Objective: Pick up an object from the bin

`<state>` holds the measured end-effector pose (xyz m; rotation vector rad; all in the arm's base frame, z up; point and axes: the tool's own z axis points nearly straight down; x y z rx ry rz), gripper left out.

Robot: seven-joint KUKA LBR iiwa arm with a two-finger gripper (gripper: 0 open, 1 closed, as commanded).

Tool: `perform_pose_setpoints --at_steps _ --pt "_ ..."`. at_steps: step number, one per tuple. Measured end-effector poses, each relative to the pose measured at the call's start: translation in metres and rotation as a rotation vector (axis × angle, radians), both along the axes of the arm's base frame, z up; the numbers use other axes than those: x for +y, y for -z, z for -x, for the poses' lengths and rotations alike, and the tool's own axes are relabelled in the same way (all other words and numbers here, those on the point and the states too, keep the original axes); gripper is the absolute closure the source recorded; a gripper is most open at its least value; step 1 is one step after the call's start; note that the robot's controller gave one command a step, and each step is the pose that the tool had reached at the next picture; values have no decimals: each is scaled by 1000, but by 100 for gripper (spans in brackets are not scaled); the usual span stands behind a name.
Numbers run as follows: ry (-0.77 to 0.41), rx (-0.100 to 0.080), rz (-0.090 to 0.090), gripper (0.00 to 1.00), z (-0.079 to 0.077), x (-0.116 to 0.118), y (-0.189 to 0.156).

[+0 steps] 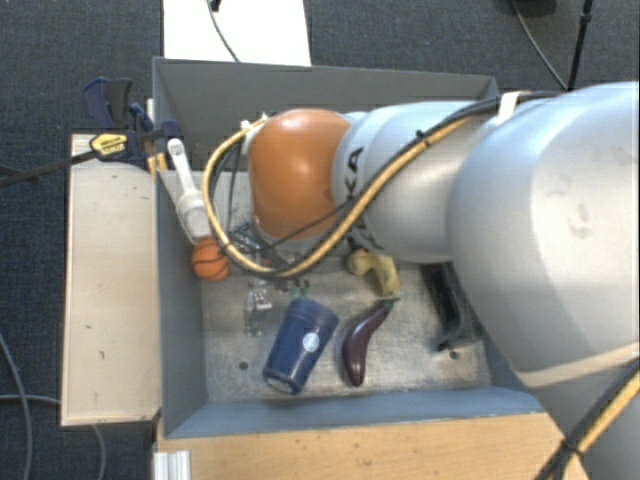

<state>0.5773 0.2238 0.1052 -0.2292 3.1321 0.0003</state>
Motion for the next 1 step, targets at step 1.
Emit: perform_pose_setpoints --at_steps 1 --pt "-195 -3 -2 0 31 -42 -5"
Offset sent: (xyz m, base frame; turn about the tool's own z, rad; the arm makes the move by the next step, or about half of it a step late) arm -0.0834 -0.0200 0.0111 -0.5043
